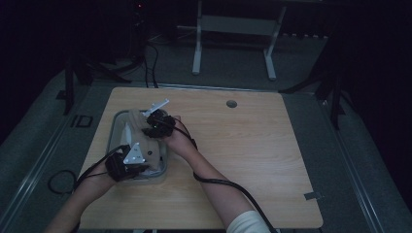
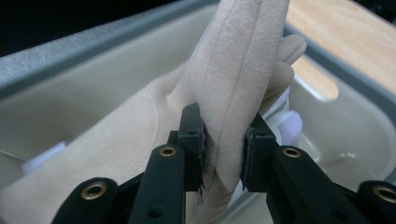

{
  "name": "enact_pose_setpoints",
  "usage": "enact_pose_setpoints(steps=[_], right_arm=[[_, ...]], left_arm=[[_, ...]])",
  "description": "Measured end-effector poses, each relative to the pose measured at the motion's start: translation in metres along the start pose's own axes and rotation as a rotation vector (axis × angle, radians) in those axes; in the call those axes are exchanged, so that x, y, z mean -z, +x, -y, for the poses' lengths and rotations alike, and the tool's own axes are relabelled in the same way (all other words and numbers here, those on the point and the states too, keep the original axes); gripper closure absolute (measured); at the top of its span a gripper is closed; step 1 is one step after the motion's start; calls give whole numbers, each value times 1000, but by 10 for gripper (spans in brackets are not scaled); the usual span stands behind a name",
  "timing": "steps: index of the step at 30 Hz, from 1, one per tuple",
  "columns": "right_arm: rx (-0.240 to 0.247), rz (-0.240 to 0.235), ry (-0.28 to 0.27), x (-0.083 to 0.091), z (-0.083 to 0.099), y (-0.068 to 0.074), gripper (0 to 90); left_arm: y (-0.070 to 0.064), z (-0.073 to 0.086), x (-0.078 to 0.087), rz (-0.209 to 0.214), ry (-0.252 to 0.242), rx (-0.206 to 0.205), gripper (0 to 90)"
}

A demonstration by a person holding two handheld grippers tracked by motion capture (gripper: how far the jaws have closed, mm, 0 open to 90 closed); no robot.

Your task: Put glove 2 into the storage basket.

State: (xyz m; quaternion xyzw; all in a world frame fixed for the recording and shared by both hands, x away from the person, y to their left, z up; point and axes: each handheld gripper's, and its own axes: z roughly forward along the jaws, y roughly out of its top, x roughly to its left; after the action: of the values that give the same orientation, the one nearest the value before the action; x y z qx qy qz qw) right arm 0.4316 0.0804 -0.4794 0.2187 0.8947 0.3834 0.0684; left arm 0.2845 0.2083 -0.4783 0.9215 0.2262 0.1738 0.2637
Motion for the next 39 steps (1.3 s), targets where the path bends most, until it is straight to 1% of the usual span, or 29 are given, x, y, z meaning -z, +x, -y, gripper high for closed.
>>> enact_pose_setpoints(steps=[4,6,8,11,13,14,15,16,17,18,19,20,21,22,24,25,27,28,29,30,31,32,33,36,37,38,39], right_arm=[[-30,-4,10,-6,4,-7,718],[-29,-4,8,-7,4,-8,717],[-22,13,17,-8,3,-7,715],[-20,17,27,-7,3,-8,670],[-21,17,25,-6,3,-8,670],[-12,39,20,-3,2,-9,519],[-6,46,15,-1,2,-10,455],[-1,52,4,1,1,-11,409],[4,62,-1,3,1,-12,387],[4,62,-1,3,1,-12,387],[-4,60,-3,6,0,-13,367],[1,62,-13,10,0,-15,342],[-3,61,-15,13,0,-16,318],[-14,55,-21,16,0,-17,282],[-17,44,-17,20,0,-19,233],[-3,30,-19,23,1,-20,176],[-1,25,-30,28,2,-21,176],[3,19,-36,30,2,-21,160],[10,26,-39,33,3,-21,159],[10,26,-39,33,3,-21,159],[13,29,-40,35,4,-21,159],[24,27,-48,42,7,-21,155],[27,25,-50,44,9,-21,154],[30,26,-51,48,12,-22,152],[38,32,-42,50,14,-23,146],[43,29,-45,51,15,-23,140],[45,28,-42,54,18,-22,141]], left_arm=[[2,2,-7,6,-3,14,802],[2,2,-8,7,-6,17,802],[3,2,-10,13,-12,32,801],[4,2,-11,19,-13,38,800],[4,2,-11,19,-13,38,800],[4,2,-11,24,-13,39,797],[4,2,-11,25,-13,41,795],[4,2,-12,26,-12,44,793],[4,2,-11,24,-13,40,793],[4,2,-11,24,-13,40,791],[4,2,-11,20,-13,38,791],[3,2,-11,18,-12,35,790],[3,2,-10,17,-14,39,786],[3,1,-10,17,-14,40,779],[3,1,-10,16,-14,37,767],[4,0,-8,23,-17,49,734],[6,-2,-4,37,-35,76,650],[7,-3,-3,33,-52,94,585],[8,-3,-1,27,-57,99,496],[8,-3,-1,27,-57,99,448],[8,-3,-1,27,-57,99,448],[11,-7,5,14,-104,137,305],[11,-8,5,16,-107,139,237],[11,-11,5,11,-104,142,139],[10,-12,4,16,-99,140,139],[10,-14,2,22,-98,136,139],[9,-15,1,21,-104,135,124]])
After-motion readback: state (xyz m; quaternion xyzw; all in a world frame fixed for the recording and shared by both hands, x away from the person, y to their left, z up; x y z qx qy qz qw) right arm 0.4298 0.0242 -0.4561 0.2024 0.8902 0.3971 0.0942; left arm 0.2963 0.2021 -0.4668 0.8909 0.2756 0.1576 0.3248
